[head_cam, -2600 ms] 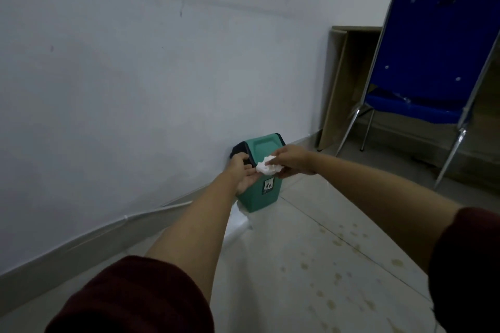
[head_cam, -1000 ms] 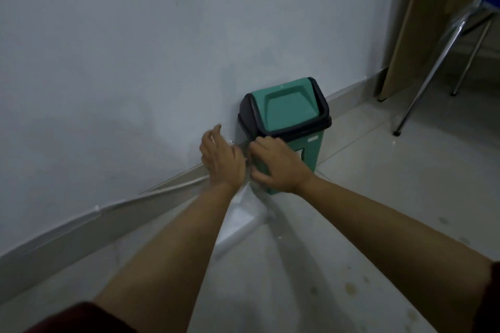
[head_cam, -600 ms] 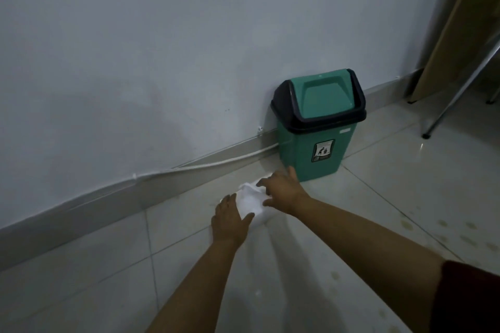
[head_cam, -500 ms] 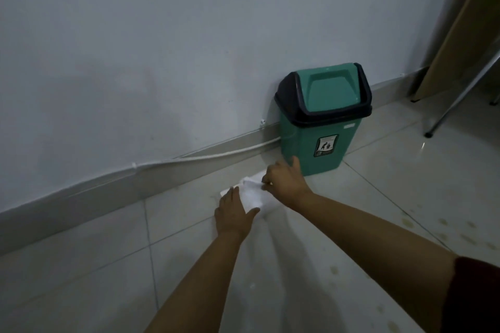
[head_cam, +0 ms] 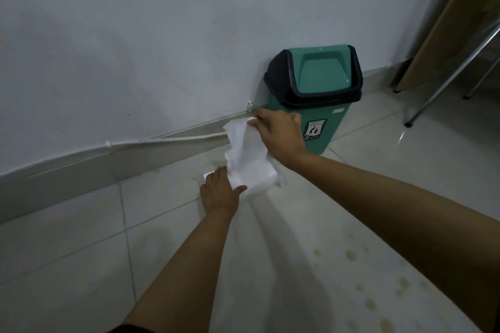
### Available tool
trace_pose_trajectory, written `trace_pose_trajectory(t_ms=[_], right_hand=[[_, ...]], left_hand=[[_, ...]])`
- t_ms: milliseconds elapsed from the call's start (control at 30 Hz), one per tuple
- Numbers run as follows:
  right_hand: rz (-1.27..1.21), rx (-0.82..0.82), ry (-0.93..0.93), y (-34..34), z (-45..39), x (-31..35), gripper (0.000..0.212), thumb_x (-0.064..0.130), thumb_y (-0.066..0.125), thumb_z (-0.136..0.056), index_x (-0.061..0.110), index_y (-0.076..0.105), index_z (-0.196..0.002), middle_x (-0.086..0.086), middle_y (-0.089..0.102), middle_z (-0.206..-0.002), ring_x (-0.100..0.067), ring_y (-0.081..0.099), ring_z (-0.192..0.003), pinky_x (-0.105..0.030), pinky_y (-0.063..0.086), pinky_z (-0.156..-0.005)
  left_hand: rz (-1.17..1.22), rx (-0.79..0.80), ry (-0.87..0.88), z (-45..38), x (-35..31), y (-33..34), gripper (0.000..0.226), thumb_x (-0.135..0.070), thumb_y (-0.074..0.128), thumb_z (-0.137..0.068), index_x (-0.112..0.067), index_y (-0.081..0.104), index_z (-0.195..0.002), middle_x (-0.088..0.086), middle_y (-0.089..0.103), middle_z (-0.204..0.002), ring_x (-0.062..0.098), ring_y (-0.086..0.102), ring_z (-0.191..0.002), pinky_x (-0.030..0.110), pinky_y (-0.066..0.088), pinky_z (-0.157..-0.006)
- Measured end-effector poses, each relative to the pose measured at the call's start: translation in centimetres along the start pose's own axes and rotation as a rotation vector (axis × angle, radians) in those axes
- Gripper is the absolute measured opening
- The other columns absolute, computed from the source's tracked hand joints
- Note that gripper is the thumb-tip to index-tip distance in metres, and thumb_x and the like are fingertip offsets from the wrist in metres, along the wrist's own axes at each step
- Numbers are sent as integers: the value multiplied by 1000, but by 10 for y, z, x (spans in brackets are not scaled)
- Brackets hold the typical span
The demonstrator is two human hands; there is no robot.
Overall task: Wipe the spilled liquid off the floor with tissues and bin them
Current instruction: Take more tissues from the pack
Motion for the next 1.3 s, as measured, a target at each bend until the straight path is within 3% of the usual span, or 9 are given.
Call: trace_pose_trajectory(t_ms=[333,533,633,767,867,1033,1100,1200,1300], right_hand=[[-295,-56,236,-44,8,-22,25,37,47,-98,15,58,-102,-2,64,-94,-20,61,-90,-41,54,-85],[-268,-18,292,-79,18,-16,23,30,49,-98,9,59,-102,-5,61,-93,-16,55,-86,-24,40,-76],[-243,-22,321,-100,28,-5,24,26,50,-98,4,60,-102,-5,59,-92,-15,54,-85,-23,38,-77],[-188,-36,358,-131,41,13,26,26,50,-98,2,59,-104,-8,60,-96,-18,54,-88,-25,39,-78],[-114,-59,372,-153,49,26,28,26,48,-99,1,58,-104,-15,62,-99,-25,57,-88,-27,40,-76],[-33,-25,387,-182,68,49,28,27,45,-100,6,57,-112,-16,64,-108,-29,60,-97,-35,48,-85],[-35,-65,409,-191,84,51,26,27,45,-99,6,58,-110,-14,64,-107,-24,59,-92,-31,47,-80],[-96,-171,505,-197,111,45,22,27,45,-99,10,57,-104,-11,63,-101,-19,55,-84,-25,41,-72],[-117,-209,564,-199,138,35,18,27,46,-97,12,56,-96,-6,59,-91,-19,55,-79,-20,37,-59]], left_hand=[[505,-63,11,10,-34,-34,110,-44,80,-68,-11,15,-149,9,22,-155,26,17,-145,40,18,-119],[807,59,-29,19,-59,-64,26,-26,68,-85,-7,67,-103,9,65,-113,27,58,-109,28,44,-91],[1024,109,-174,32,-65,-88,12,-18,60,-86,-10,63,-78,4,59,-80,26,54,-84,26,45,-69],[1322,217,-330,55,-80,-118,10,-15,51,-89,-7,56,-92,11,56,-92,27,55,-81,37,52,-78],[1339,325,-327,77,-95,-130,14,-17,43,-93,-8,54,-93,12,56,-87,24,55,-69,34,52,-70],[1236,312,-327,101,-125,-152,34,-24,41,-93,-3,59,-114,19,63,-116,36,61,-107,45,50,-97],[1229,354,-317,110,-138,-156,37,-25,40,-92,-2,57,-116,19,61,-113,35,61,-100,41,52,-91],[1250,484,-313,123,-148,-152,21,-24,39,-90,-9,54,-87,13,56,-96,24,54,-74,30,49,-64],[1217,551,-318,127,-148,-141,23,-28,37,-91,-12,46,-77,12,52,-90,26,51,-78,31,43,-71]])
Point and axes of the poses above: each hand's wrist, its own z-axis away from the middle knuckle, its own y-axis out of the palm, x = y × z, the point moved 4 cm from there along -z, towards the middle knuckle
